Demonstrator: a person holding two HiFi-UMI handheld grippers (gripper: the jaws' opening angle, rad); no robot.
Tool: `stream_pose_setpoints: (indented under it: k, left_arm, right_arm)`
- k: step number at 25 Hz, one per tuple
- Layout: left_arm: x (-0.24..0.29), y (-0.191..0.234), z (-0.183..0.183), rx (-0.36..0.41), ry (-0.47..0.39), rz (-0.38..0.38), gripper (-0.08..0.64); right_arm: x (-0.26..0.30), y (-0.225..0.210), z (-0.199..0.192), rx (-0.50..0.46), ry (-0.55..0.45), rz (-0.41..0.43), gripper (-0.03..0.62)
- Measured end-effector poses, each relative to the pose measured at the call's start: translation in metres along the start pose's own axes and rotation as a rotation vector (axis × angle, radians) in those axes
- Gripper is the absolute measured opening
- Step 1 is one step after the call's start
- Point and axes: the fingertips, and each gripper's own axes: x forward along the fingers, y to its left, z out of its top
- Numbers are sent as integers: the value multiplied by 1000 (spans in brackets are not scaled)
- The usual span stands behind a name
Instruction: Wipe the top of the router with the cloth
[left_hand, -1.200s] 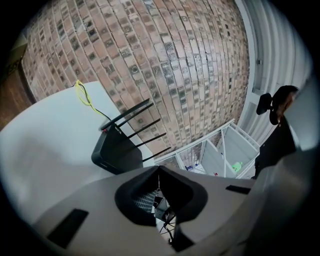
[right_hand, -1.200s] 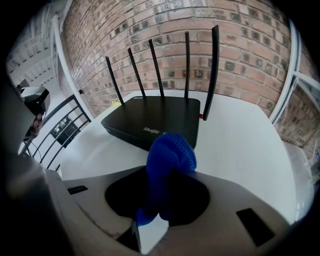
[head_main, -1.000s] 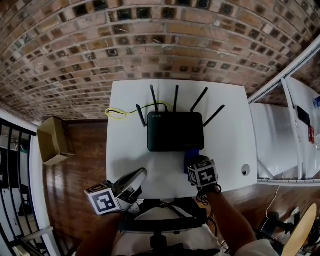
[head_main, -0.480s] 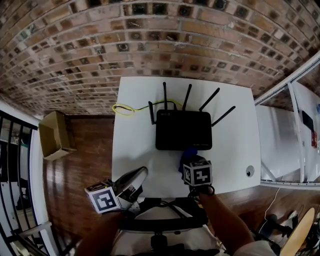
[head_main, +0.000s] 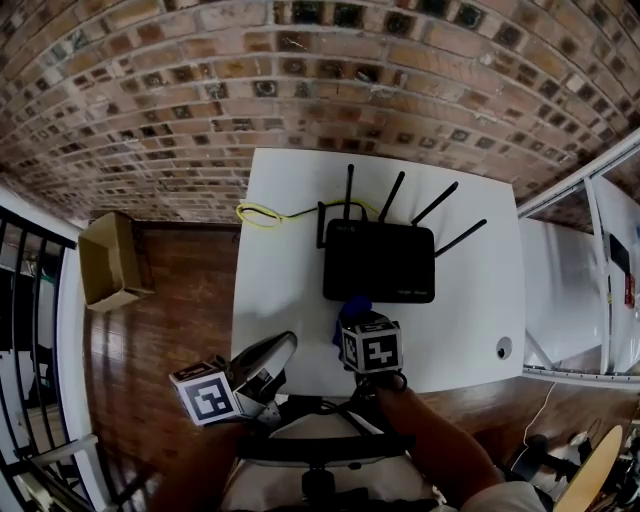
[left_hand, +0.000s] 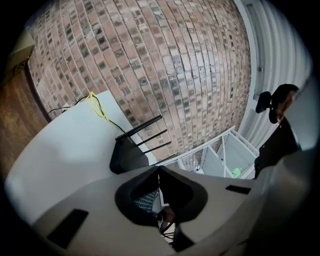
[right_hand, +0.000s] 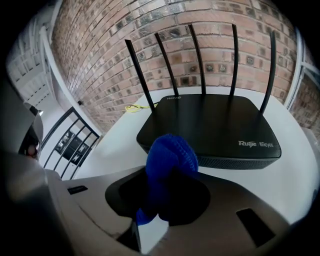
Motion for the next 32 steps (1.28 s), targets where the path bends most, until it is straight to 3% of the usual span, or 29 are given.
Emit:
stream_pose_setpoints:
  k: [10, 19, 27, 32]
  left_arm:
    - [-21, 19, 8, -24, -1, 27, 5]
    - [-30, 27, 3, -29, 31, 26, 5]
    - [-37, 29, 0, -23, 37, 27, 5]
    - [-40, 26, -2, -17, 30, 26, 5]
  right_arm:
    - [19, 34, 8, 41, 0, -20, 107]
    - [29, 35, 3, 245, -39, -124, 110]
    - [32, 48, 5, 271, -58, -82, 110]
    - [36, 65, 11, 222, -73, -14, 110]
